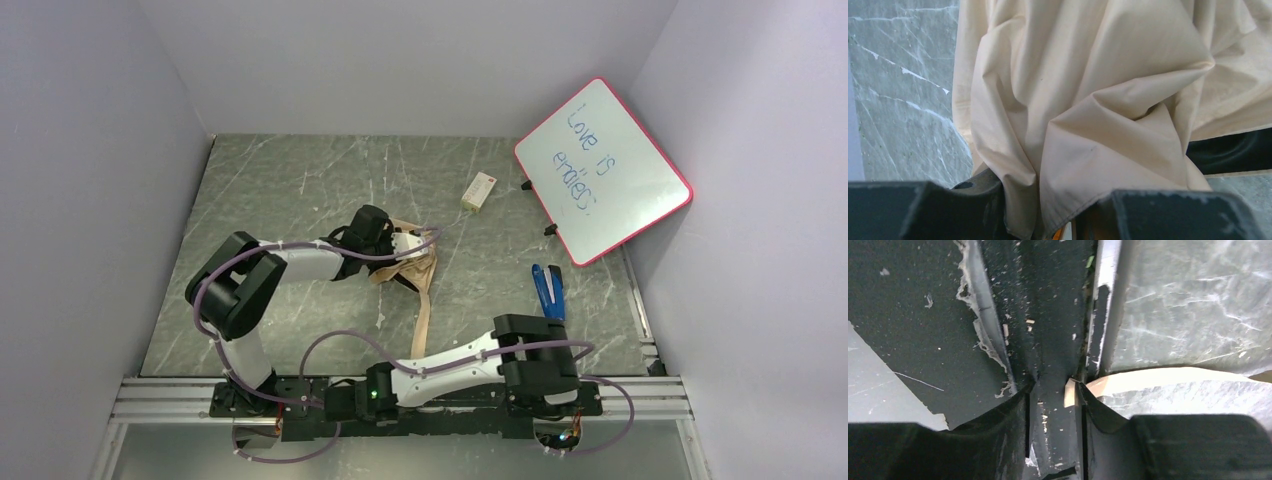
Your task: Put away the umbrella
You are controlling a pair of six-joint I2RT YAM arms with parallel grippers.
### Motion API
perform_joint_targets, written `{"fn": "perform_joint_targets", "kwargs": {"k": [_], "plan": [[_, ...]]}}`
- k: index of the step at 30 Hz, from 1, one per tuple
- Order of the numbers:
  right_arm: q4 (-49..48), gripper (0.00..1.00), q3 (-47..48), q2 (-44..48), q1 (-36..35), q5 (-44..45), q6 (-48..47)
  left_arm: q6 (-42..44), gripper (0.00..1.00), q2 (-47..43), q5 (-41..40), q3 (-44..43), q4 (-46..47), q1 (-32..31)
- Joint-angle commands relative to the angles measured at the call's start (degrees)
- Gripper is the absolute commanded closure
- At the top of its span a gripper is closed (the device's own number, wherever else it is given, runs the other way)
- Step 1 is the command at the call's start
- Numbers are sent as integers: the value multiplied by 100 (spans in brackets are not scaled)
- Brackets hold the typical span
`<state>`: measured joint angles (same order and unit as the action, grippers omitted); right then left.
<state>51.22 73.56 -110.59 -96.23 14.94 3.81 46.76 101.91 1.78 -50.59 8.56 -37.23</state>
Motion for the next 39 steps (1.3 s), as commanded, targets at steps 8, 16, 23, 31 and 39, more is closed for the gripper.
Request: {"fn": "perform_joint_targets", "kwargs": {"k": [8,16,23,31,39], "plan": [[-2520,52,-1651,2454,174,688,1239,224,95,75,-319,168,320,-56],[-4207,51,-3796,5351,1938,725,2727,270,95,39,-358,215,358,-81],[-4013,45,-4071,5853,3814,117,2981,316,95,-4,-337,285,416,-100],[-4461,38,-4126,5550,5947,-848,2654,483,95,-63,-315,407,511,-164],[-6119,37,-3859,4749,6672,-785,1605,838,95,-216,-27,753,1015,-217]]}}
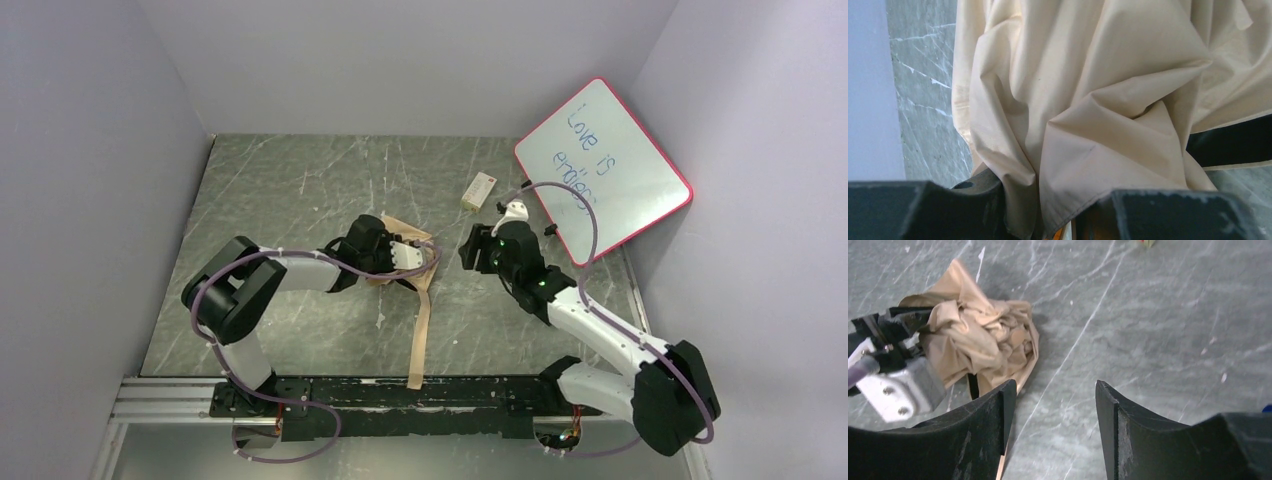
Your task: Put away the umbrella
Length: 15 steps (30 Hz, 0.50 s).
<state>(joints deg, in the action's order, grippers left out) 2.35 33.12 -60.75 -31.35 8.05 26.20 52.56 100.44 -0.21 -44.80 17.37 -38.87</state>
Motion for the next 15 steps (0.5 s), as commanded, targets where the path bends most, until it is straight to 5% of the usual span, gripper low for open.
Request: {"fn": "perform_joint_targets", "kwargs": {"k": [1,8,15], "plan": [[-1514,37,193,-330,257,-159,-762,255,95,-56,170,184,187,-69],[-2431,37,919,-1578,838,-1802,-1952,723,95,32,-307,699,1083,-533],[-692,37,2627,-3047,1210,-4712,-4542,947,95,160,-894,1040,1769,-976]]}}
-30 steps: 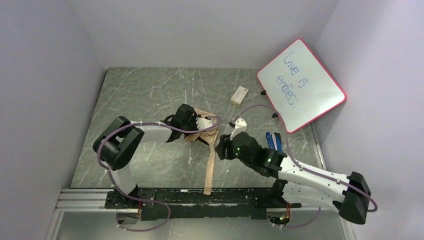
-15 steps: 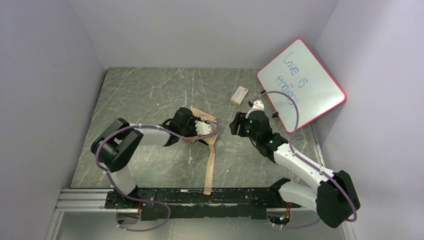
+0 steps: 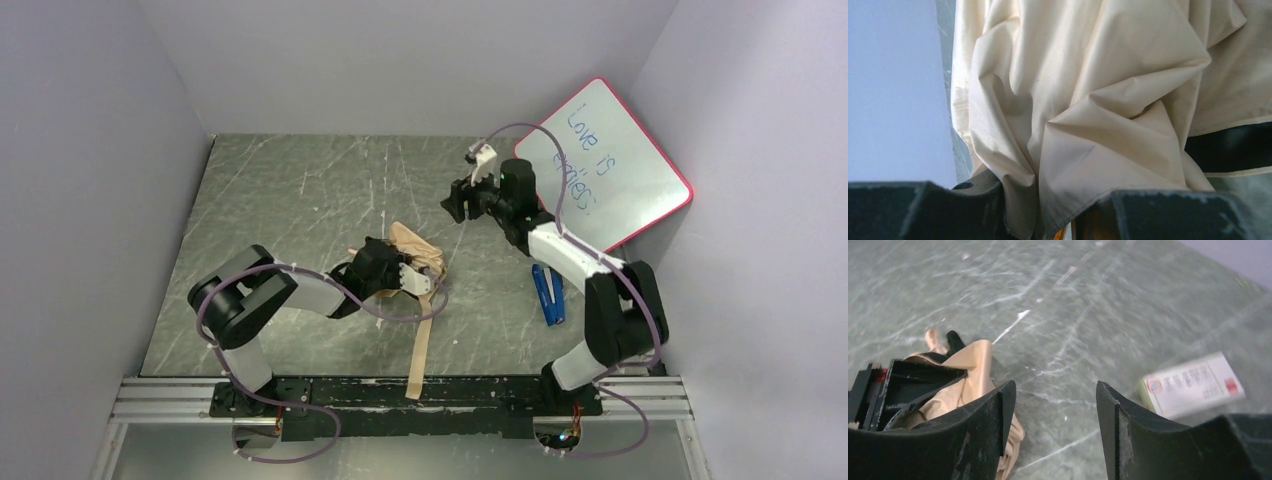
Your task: Put away the umbrella
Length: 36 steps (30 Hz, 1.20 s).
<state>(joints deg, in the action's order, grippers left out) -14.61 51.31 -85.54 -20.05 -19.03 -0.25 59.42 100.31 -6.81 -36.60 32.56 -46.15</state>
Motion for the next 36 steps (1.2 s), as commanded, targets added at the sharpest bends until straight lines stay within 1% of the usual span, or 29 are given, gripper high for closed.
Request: {"fn": "perform_joint_targets", "kwargs": {"k": [1,4,5,6,9,12,16,19,24,31,36], "plan": [[1509,35,1105,-758,79,-2442,-2386,275,95,192,-305,235,304,-290],[3439,32,2019,-1300,78,-3488,-4060,402,95,282,-548,315,548,-412],[4182,32,2295,-1466,80,-3740,-4489,461,95,324,-623,347,614,-450],[4612,31,2587,-1616,71,-3828,-4775,510,95,372,-708,349,683,-486],[5409,30,3233,-2044,41,-3821,-5030,698,95,581,-1004,426,1010,-596],[6056,28,3559,-2339,-129,-3716,-5488,817,95,734,-1241,513,1371,-693],[6194,24,3542,-2514,-353,-3438,-5628,874,95,766,-1283,572,1466,-754],[6148,21,3518,-2650,-486,-3047,-5567,895,95,767,-1301,596,1472,-768],[6015,15,3404,-2845,-604,-2700,-5412,944,95,802,-1355,625,1544,-797],[5580,12,3015,-3051,-803,-1876,-5063,917,95,775,-1394,646,1593,-862],[5452,12,2855,-3269,-995,-1641,-4993,871,95,750,-1435,617,1606,-915]]}}
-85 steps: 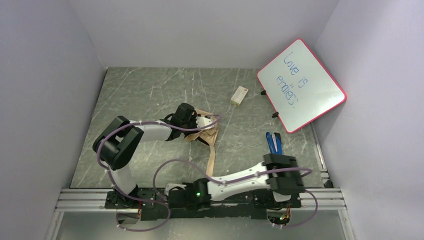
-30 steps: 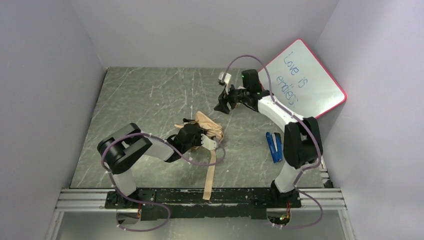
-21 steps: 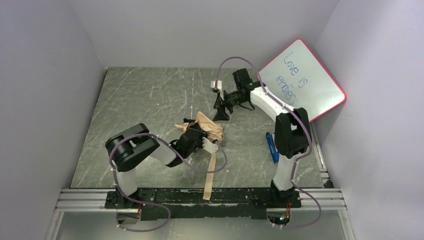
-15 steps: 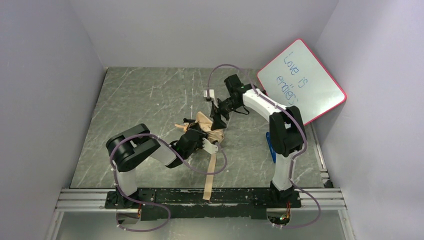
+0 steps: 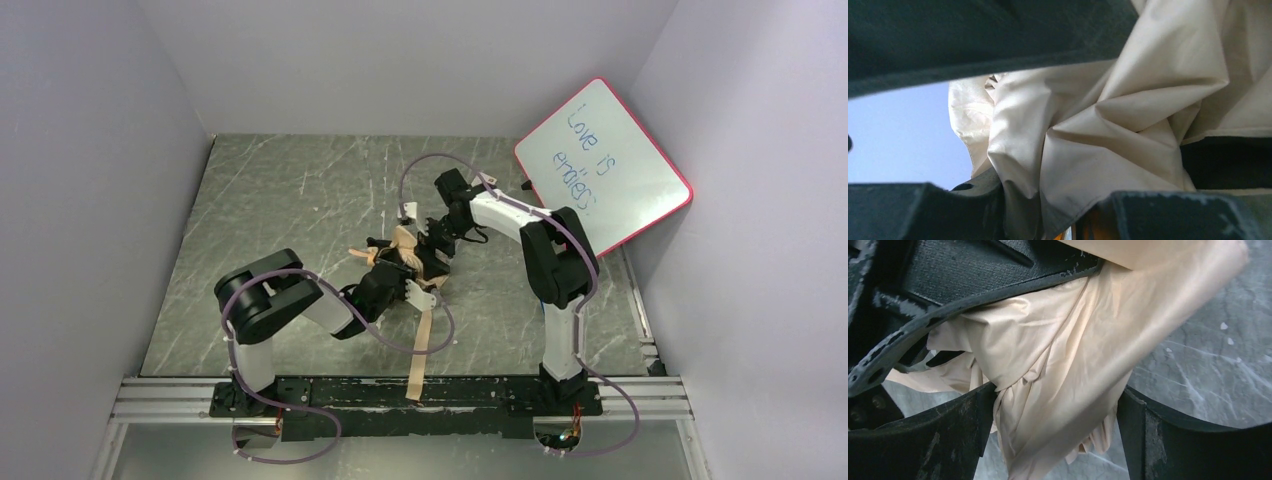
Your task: Put away the umbrella
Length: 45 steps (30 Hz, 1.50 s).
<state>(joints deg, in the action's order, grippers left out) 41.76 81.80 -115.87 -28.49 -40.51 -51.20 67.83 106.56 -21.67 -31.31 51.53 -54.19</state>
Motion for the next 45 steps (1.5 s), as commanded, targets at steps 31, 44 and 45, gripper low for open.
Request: {"fn": "perform_joint_targets", "kwargs": {"k": [31,44,45], "plan": [[-2321,92,-1427,-37,-197,2232,-48,-4307,21,-5558,815,307,-4027,-335],[-4040,92,-3134,1003,-292,2672,-870,-6319,26,-5805,-199,-373,-4866,1000],[-4125,92,-3261,1064,-331,2746,-953,-6373,25,-5629,64,-490,-4874,1277]]}}
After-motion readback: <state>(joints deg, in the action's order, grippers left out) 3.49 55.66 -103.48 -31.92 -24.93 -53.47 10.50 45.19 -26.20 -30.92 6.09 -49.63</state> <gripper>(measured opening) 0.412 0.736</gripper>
